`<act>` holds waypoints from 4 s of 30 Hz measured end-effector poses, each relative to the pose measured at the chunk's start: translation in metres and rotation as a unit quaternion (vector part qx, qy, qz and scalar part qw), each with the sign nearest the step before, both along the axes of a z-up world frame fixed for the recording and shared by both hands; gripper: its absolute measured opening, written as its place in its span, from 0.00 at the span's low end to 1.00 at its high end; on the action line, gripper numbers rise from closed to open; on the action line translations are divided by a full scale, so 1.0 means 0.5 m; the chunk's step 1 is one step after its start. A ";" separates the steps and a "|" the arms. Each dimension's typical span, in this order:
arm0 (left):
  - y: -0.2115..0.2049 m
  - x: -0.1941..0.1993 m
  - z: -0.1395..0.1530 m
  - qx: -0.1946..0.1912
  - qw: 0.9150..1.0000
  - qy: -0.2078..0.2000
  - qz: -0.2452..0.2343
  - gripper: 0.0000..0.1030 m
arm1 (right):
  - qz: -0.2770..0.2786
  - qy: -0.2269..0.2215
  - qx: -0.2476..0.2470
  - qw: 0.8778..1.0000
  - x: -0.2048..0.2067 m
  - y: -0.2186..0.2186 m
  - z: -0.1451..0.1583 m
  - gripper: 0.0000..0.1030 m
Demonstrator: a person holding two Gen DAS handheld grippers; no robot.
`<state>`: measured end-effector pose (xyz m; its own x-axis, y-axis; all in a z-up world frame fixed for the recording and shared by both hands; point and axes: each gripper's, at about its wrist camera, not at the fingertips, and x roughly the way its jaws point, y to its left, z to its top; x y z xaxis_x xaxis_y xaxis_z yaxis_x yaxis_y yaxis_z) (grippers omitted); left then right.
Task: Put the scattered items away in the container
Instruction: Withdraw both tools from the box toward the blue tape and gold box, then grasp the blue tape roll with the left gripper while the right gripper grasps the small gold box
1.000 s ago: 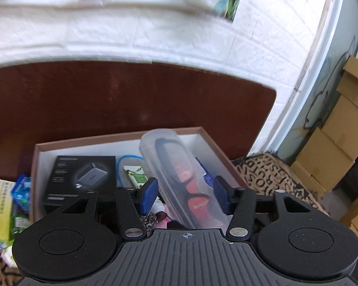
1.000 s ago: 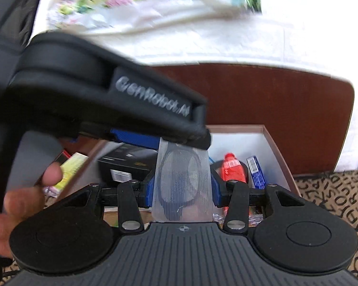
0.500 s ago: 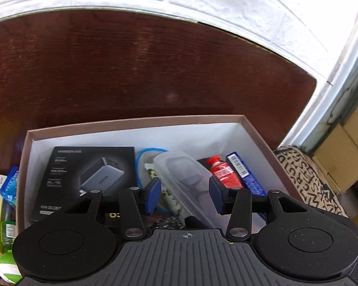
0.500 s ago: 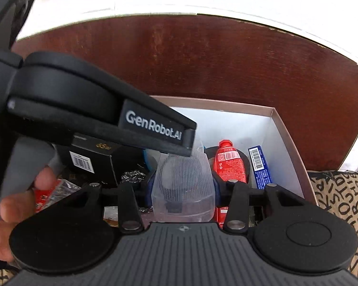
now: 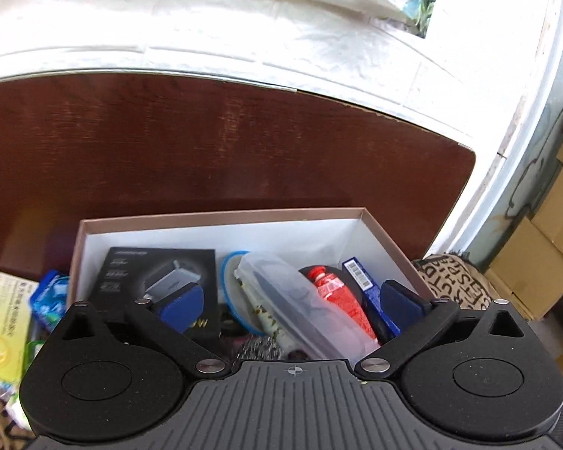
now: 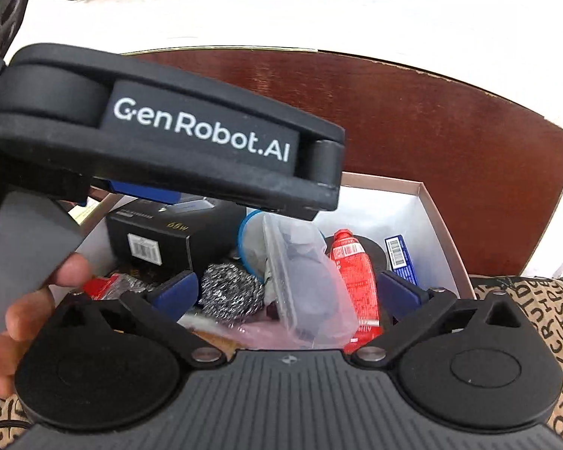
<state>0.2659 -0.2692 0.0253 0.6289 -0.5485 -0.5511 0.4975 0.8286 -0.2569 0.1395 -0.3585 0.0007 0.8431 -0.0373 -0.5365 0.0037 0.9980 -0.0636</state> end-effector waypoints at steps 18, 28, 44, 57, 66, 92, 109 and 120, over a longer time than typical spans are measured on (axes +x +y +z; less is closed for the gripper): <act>0.081 -0.184 0.013 0.039 0.998 -0.051 0.026 1.00 | -0.012 -0.041 0.039 0.998 -0.046 0.010 0.046 1.00; 0.172 -0.293 -0.022 0.026 0.998 -0.047 0.044 1.00 | 0.027 -0.049 0.053 0.997 -0.140 0.087 0.044 1.00; 0.455 -0.374 -0.143 -0.008 0.987 0.035 0.158 1.00 | 0.144 0.007 0.040 0.989 -0.150 0.309 -0.065 1.00; 0.640 -0.292 -0.169 -0.040 0.965 0.057 0.253 0.99 | 0.137 0.019 0.008 0.990 -0.082 0.409 -0.099 0.98; 0.734 -0.208 -0.204 -0.051 0.949 0.080 0.300 0.92 | 0.095 0.029 -0.003 0.995 -0.008 0.447 -0.135 0.90; 0.773 -0.075 -0.245 0.012 0.948 0.074 0.311 0.63 | -0.091 0.016 -0.005 0.996 0.077 0.490 -0.183 0.86; 0.748 -0.076 -0.248 0.026 0.962 0.074 0.262 0.19 | -0.196 0.004 0.103 0.975 0.094 0.435 -0.211 0.37; 0.707 -0.159 -0.245 0.045 0.970 0.083 0.222 0.18 | -0.065 0.043 0.101 0.992 0.003 0.415 -0.196 0.35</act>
<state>0.1865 0.0844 -0.0971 0.6907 -0.1881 -0.6983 0.0437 0.9747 -0.2194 0.1409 -0.1511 -0.0973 0.7894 -0.0267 -0.6133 0.1360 0.9818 0.1323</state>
